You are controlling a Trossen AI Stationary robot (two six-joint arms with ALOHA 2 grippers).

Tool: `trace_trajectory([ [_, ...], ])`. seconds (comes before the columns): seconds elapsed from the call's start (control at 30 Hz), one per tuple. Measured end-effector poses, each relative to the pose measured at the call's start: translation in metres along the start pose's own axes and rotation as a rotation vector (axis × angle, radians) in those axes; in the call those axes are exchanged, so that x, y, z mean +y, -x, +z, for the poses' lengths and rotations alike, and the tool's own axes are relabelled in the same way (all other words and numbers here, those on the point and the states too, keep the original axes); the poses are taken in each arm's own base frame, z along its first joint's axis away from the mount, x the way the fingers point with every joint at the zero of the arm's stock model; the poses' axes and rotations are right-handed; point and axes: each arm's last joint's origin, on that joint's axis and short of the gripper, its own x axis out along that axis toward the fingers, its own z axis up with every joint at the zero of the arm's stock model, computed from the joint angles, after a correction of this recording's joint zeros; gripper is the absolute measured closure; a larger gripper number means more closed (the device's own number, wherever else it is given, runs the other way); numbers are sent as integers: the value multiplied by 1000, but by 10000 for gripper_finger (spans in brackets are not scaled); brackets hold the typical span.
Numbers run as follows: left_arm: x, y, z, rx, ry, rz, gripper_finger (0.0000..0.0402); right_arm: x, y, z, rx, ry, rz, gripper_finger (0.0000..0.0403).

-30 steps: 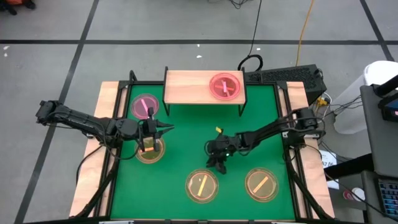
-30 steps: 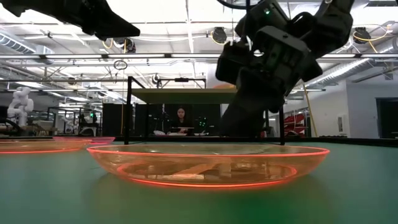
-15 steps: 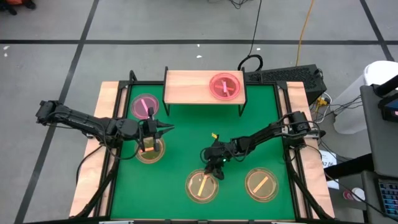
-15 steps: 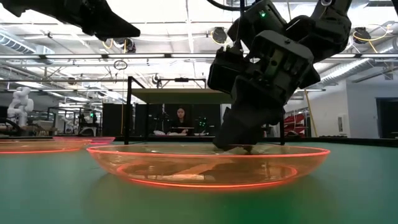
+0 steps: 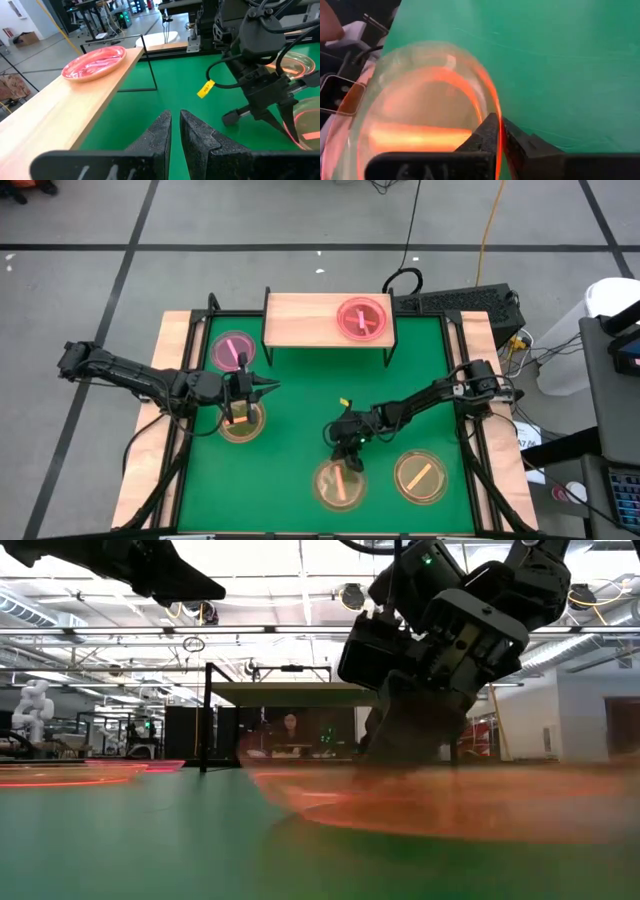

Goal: Place and stack plates onto a shelf
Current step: Put the orange plate on the shelf

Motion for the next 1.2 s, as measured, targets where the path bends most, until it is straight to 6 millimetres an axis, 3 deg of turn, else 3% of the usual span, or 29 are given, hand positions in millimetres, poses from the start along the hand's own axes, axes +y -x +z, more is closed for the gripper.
trace_trajectory([
  [0.27,0,0,0,4,-2,0,355,-2,3,5,-34,40,5,402],
  [0.47,0,0,0,5,-3,-1,355,-9,30,35,-216,101,-65,403],
  [0.63,0,0,0,3,-2,0,355,-26,67,65,-427,128,-279,403],
  [0.8,0,0,0,-4,1,0,355,-55,113,97,-618,97,-489,403],
  [1.07,0,0,3,-29,11,3,355,-88,178,159,-782,86,-630,403],
  [1.2,0,0,3,-28,11,3,355,-101,210,177,-828,95,-762,403],
])
